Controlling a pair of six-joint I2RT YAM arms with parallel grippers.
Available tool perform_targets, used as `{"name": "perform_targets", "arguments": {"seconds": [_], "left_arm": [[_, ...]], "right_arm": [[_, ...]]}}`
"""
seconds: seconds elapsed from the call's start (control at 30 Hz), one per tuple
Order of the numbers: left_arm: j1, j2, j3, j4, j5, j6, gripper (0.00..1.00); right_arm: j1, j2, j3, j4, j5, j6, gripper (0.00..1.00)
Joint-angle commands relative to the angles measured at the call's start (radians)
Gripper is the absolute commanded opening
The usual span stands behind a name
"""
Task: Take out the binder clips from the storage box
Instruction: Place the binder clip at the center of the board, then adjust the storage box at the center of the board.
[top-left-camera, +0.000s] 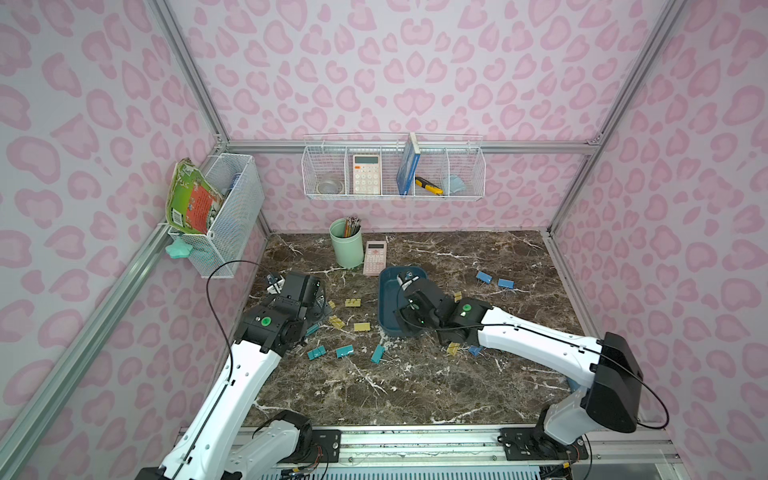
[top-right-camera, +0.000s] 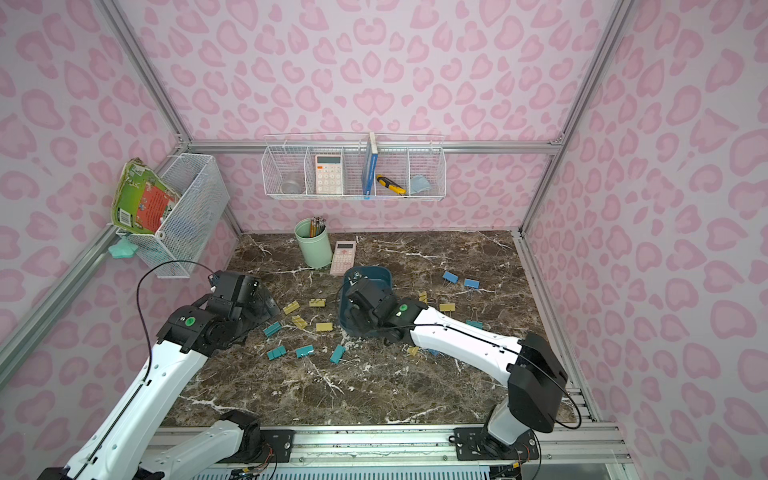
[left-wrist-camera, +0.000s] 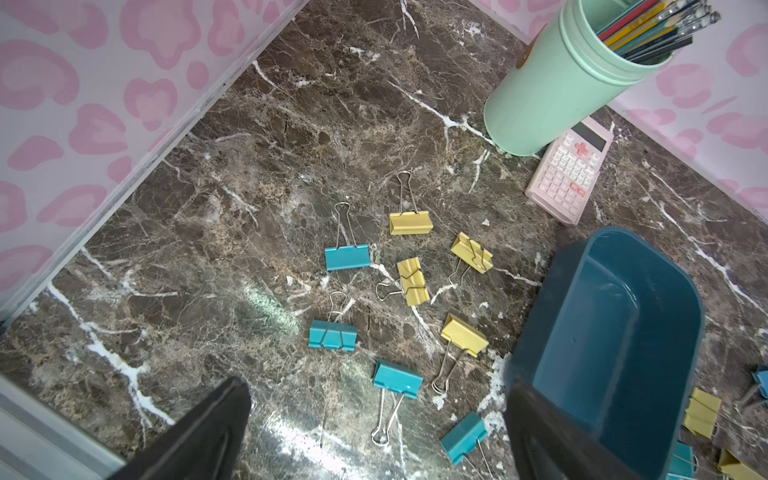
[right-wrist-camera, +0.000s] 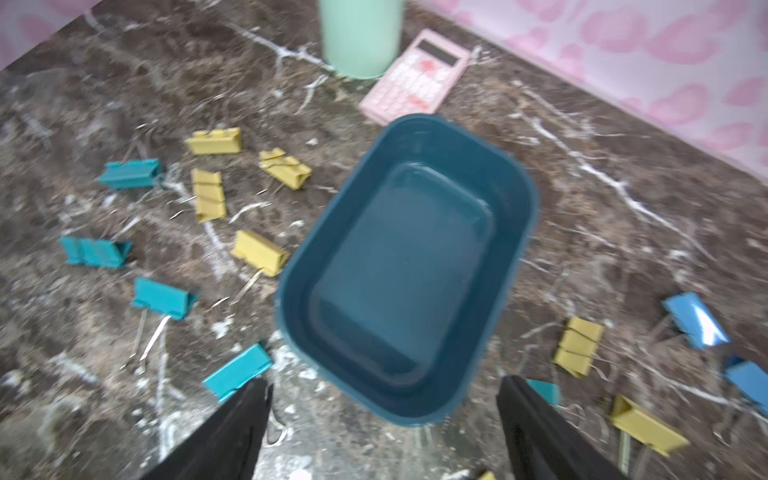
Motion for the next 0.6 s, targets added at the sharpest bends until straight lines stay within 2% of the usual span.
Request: {"name": "perform_targets", "arguments": {"seconds": [0.0, 0.03, 0.13, 0.23, 0.3, 0.37, 0.43, 0.5, 0.57], "left_arm": [[0.003, 0.052, -0.018, 0.095, -0.117, 0.069, 0.99], [0.004, 0.071, -0.033, 0.126, -0.16, 0.088, 0.99], [0.024, 0.102, -0.089, 0.254, -0.231, 0.157, 0.99], [0.078, 0.115, -0.193, 0.455, -0.237, 0.256, 0.99], [0.132, 0.134, -0.245, 0.542, -0.215, 0.28, 0.99], [0.185, 0.169, -0.252, 0.556, -0.175, 0.283, 0.99], [0.214, 0.212, -0.241, 0.546, -0.187, 0.294, 0.99], [0.23, 0.243, -0.241, 0.551, -0.197, 0.303, 0.99], [0.243, 0.255, -0.251, 0.562, -0.174, 0.303, 0.99]], "right_arm": [[-0.115, -0.108, -0.098, 0.121, 0.106, 0.036, 0.96], [-0.16, -0.152, -0.146, 0.173, 0.119, 0.036, 0.99], [-0.281, -0.272, -0.333, 0.388, 0.185, -0.028, 0.99], [-0.365, -0.376, -0.547, 0.662, 0.242, -0.152, 1.0], [-0.436, -0.412, -0.635, 0.752, 0.213, -0.167, 0.99], [-0.502, -0.422, -0.663, 0.748, 0.165, -0.145, 0.99], [-0.55, -0.41, -0.681, 0.725, 0.166, -0.134, 0.99], [-0.58, -0.395, -0.696, 0.705, 0.162, -0.118, 1.0], [-0.593, -0.385, -0.701, 0.689, 0.104, -0.1, 1.0]]}}
